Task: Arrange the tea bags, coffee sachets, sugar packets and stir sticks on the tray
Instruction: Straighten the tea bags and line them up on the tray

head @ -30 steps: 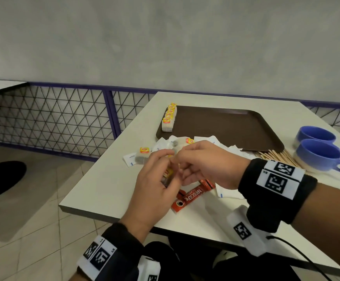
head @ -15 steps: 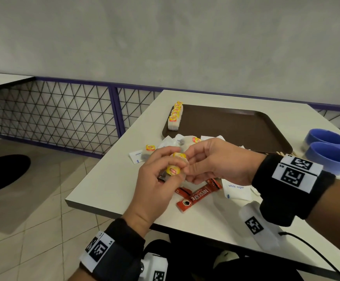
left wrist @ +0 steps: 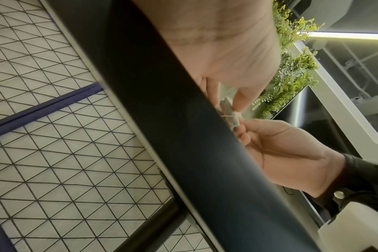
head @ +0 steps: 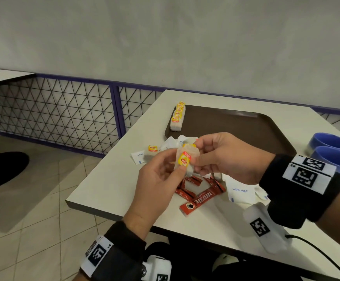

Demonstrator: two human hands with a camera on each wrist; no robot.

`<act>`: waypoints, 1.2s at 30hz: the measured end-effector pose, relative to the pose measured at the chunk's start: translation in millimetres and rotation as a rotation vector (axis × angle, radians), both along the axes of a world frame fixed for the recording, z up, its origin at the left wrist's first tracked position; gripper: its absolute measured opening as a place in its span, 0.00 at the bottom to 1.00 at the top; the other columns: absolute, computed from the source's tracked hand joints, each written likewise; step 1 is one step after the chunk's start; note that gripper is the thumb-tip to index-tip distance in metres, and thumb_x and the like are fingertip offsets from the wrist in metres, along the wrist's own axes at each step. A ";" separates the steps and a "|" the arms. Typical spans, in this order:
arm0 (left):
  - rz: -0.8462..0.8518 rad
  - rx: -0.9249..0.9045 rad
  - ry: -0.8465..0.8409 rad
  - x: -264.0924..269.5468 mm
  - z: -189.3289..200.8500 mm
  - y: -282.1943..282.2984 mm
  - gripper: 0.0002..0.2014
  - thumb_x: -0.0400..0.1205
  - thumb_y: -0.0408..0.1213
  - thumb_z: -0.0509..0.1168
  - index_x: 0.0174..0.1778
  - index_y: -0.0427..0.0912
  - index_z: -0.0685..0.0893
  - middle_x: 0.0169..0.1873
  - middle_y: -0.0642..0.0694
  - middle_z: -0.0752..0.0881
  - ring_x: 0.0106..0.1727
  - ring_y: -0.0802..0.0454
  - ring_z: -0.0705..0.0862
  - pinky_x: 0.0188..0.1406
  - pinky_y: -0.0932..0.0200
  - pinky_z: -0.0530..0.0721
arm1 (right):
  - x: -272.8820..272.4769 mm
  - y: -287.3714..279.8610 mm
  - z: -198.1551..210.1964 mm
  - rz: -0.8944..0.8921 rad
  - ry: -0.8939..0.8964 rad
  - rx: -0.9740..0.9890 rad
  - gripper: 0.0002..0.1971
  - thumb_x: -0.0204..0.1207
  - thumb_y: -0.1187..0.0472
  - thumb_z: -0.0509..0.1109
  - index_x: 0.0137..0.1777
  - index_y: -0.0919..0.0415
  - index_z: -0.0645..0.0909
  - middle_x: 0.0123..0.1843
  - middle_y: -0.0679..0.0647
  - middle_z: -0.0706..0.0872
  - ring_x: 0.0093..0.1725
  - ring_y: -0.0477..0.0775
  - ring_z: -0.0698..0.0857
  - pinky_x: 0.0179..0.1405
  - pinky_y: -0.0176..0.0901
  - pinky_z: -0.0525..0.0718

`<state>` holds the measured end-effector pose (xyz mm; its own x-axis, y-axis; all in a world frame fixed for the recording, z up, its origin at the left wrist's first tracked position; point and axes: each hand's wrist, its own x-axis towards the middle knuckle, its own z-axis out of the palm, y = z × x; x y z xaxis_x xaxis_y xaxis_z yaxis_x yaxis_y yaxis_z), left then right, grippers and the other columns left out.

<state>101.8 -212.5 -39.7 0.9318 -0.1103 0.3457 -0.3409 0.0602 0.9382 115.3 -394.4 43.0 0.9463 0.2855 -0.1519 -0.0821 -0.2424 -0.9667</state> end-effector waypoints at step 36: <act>0.222 0.303 -0.104 37.7 -20.5 53.2 0.10 0.64 0.48 0.74 0.40 0.61 0.87 0.35 0.62 0.85 0.38 0.60 0.83 0.37 0.76 0.76 | 212.0 0.4 19.3 -0.106 -0.059 -0.616 0.09 0.80 0.62 0.77 0.58 0.61 0.86 0.55 0.61 0.92 0.45 0.54 0.89 0.45 0.45 0.92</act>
